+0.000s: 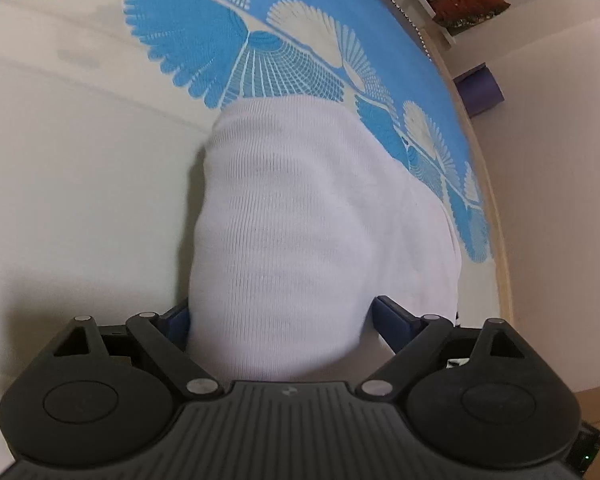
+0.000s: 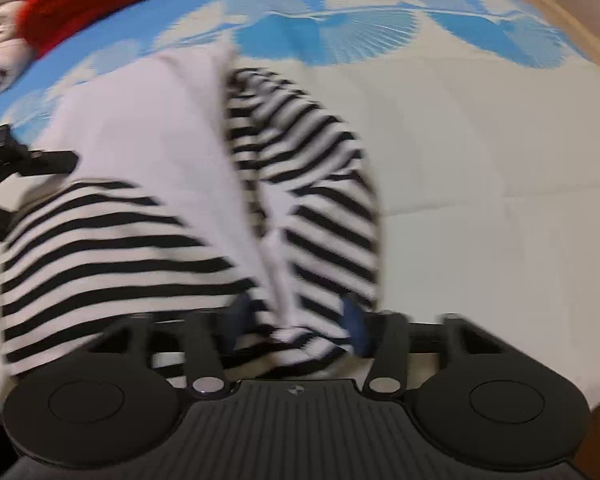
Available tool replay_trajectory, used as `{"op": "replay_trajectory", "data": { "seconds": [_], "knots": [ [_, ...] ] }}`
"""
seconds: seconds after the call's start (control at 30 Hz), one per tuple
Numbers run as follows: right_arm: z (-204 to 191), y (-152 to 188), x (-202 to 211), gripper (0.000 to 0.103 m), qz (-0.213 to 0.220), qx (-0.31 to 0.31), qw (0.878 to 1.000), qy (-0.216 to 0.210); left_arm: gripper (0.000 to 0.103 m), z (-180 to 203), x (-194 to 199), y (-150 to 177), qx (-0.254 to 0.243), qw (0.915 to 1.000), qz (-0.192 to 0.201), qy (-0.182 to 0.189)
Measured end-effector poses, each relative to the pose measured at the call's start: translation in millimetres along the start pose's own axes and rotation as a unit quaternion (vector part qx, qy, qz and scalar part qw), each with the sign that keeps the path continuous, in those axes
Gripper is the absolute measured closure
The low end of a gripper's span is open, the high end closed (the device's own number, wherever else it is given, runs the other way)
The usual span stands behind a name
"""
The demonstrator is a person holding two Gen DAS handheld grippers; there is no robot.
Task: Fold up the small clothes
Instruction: 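Lift the held edge with both grippers and fold it over the hoodie, then open both grippers and release the refolded hoodie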
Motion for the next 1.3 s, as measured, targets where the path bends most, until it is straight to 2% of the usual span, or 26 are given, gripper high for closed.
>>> {"op": "replay_trajectory", "data": {
  "seconds": [0.03, 0.07, 0.1, 0.13, 0.2, 0.23, 0.37, 0.57, 0.67, 0.73, 0.77, 0.87, 1.07, 1.13, 1.2, 1.23, 1.3],
  "knots": [
    [0, -1, -2, 0.049, -0.003, -0.008, 1.000, -0.005, 0.021, 1, -1, -1, -0.007, 1.0000, 0.006, -0.004],
    [-2, -1, -4, 0.054, -0.005, -0.009, 1.000, -0.011, 0.026, 4, 0, -2, -0.017, 0.9998, 0.011, -0.008],
    [-7, -2, -7, 0.070, -0.008, -0.005, 1.000, -0.019, 0.037, 6, 1, -3, -0.025, 0.9995, 0.014, -0.009],
    [-13, -3, -8, 0.081, -0.009, 0.003, 1.000, -0.026, 0.050, 8, 4, -4, -0.031, 0.9994, 0.016, -0.005],
    [-21, -5, -12, 0.089, -0.011, 0.016, 1.000, -0.021, 0.061, 9, 13, -6, -0.039, 0.9991, 0.017, 0.009],
    [-25, -7, -14, 0.091, -0.012, 0.014, 1.000, -0.021, 0.062, 10, 20, -8, -0.046, 0.9987, 0.022, 0.012],
    [-51, -17, -20, 0.094, 0.000, 0.007, 0.999, -0.048, 0.063, 0, 56, -28, -0.065, 0.9958, 0.065, -0.005],
    [-139, -32, -30, 0.094, 0.032, 0.051, 0.989, -0.133, 0.061, -58, 109, -78, -0.063, 0.9899, 0.114, -0.056],
    [-178, -34, -38, 0.094, 0.039, 0.066, 0.983, -0.166, 0.051, -87, 127, -102, -0.050, 0.9845, 0.148, -0.079],
    [-188, -35, -48, 0.094, 0.038, 0.071, 0.984, -0.156, 0.042, -107, 134, -112, -0.024, 0.9830, 0.157, -0.093],
    [-188, -35, -52, 0.094, 0.035, 0.065, 0.986, -0.149, 0.041, -114, 136, -114, -0.016, 0.9834, 0.152, -0.098],
    [-192, -36, -59, 0.094, 0.028, 0.051, 0.989, -0.138, 0.041, -126, 143, -105, -0.026, 0.9830, 0.134, -0.123],
    [-193, -36, -61, 0.094, 0.027, 0.057, 0.989, -0.137, 0.041, -137, 184, -89, -0.067, 0.9659, 0.191, -0.161],
    [-198, -34, -60, 0.094, 0.029, 0.060, 0.987, -0.146, 0.041, -137, 198, -83, -0.072, 0.9629, 0.206, -0.159],
    [-201, -31, -60, 0.094, 0.028, 0.071, 0.987, -0.141, 0.041, -130, 205, -68, -0.087, 0.9655, 0.198, -0.146],
    [-202, -30, -61, 0.094, 0.025, 0.072, 0.988, -0.138, 0.049, -126, 203, -58, -0.102, 0.9665, 0.184, -0.147],
    [-202, -30, -62, 0.094, 0.022, 0.065, 0.988, -0.138, 0.066, -128, 176, -33, -0.152, 0.9609, 0.122, -0.197]
  ]
}}
Point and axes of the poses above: each gripper's, at about its wrist camera, not at the fingertips, and x roughly against the way its jaws point, z to its right, y to its underside, the point moved 7 cm from there along -x, roughly the way its jaws point, and after that the axes turned 13 degrees about -y, right-handed, at the moved point
